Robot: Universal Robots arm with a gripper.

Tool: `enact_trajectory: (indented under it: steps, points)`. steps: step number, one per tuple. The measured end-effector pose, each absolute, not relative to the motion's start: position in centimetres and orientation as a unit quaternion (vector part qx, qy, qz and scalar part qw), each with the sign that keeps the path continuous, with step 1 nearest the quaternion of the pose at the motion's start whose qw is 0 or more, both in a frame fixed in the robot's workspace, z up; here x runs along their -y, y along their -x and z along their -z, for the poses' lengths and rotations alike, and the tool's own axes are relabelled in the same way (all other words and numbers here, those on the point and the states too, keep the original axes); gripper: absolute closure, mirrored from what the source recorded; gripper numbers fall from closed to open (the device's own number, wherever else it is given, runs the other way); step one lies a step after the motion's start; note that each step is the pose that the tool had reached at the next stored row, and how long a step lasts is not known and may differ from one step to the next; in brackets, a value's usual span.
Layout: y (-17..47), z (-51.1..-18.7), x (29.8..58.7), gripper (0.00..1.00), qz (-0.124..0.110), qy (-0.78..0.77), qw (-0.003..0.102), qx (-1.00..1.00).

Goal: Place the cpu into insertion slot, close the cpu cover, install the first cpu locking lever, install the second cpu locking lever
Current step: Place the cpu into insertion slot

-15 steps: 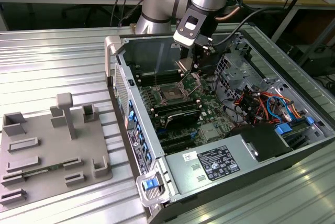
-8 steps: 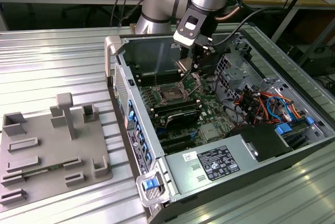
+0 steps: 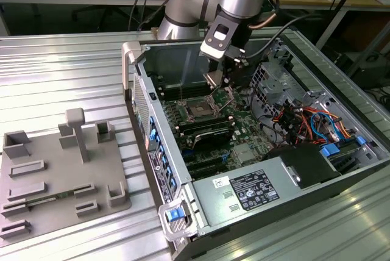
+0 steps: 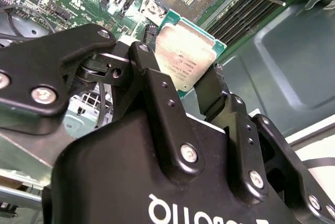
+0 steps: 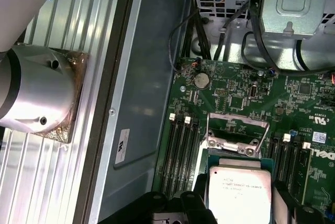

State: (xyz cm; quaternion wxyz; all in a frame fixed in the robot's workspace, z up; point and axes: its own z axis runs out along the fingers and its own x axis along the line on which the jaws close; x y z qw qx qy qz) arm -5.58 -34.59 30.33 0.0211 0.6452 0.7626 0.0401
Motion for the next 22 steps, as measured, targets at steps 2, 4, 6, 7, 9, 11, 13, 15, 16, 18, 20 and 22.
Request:
enact_trajectory:
  steps: [2, 4, 6, 7, 9, 11, 13, 15, 16, 18, 20, 22]
  points:
    - [5.6, -30.0, 34.6, 0.45, -0.040, -0.645, 0.021, -0.763]
    - [5.6, -29.7, 34.6, 0.45, -0.040, -0.645, 0.021, -0.763]
    - [5.6, -29.5, 34.6, 0.45, -0.040, -0.645, 0.021, -0.763]
    - [5.6, -29.2, 34.6, 0.45, -0.040, -0.646, 0.021, -0.762]
    - [5.6, -28.6, 34.6, 0.45, -0.040, -0.663, 0.022, -0.747]
    - [5.7, -28.3, 34.6, 0.45, -0.039, -0.667, 0.022, -0.744]
    - [6.1, -27.9, 34.6, 0.45, -0.038, -0.668, 0.021, -0.743]
    - [6.2, -27.7, 34.6, 0.45, -0.032, -0.668, 0.014, -0.743]
    - [6.2, -27.5, 34.5, 0.45, -0.029, -0.672, 0.012, -0.740]
    - [6.2, -27.3, 34.5, 0.45, -0.026, -0.677, 0.008, -0.736]
    - [6.2, -27.3, 34.5, 0.45, -0.025, -0.678, 0.008, -0.735]
    - [6.2, -27.1, 34.4, 0.45, -0.025, -0.679, 0.007, -0.734]
